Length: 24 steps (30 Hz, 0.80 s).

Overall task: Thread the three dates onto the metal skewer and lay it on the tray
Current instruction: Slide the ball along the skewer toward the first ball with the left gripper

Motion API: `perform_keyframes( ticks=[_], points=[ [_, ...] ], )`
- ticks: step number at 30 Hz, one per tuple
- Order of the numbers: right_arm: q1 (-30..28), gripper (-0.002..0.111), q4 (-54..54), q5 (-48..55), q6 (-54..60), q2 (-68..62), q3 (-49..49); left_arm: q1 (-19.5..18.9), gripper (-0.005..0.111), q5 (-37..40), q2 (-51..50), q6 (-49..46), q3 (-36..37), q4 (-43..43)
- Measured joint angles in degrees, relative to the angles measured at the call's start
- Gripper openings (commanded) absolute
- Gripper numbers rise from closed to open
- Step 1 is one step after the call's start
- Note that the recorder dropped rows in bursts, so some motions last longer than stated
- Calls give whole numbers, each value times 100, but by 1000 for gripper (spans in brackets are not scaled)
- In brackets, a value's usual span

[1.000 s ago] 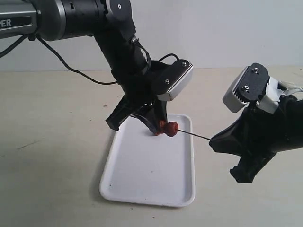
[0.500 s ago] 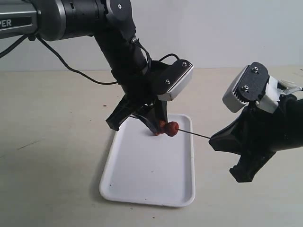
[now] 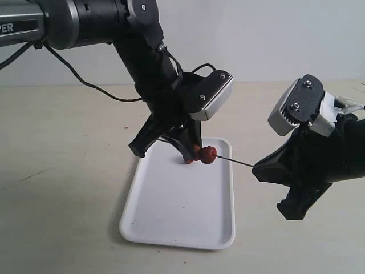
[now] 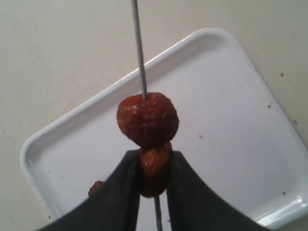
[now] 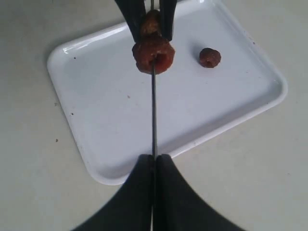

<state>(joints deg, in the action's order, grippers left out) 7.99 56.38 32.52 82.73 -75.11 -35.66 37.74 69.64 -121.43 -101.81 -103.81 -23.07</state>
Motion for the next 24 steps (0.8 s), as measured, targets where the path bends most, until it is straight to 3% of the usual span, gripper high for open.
perform_keyframes(
  ticks=[9,24],
  points=[
    [0,0,0,-10,0,0,0,0,24,0,0,214,0,0],
    [0,0,0,-43,0,0,0,0,29,0,0,690,0,0]
  ],
)
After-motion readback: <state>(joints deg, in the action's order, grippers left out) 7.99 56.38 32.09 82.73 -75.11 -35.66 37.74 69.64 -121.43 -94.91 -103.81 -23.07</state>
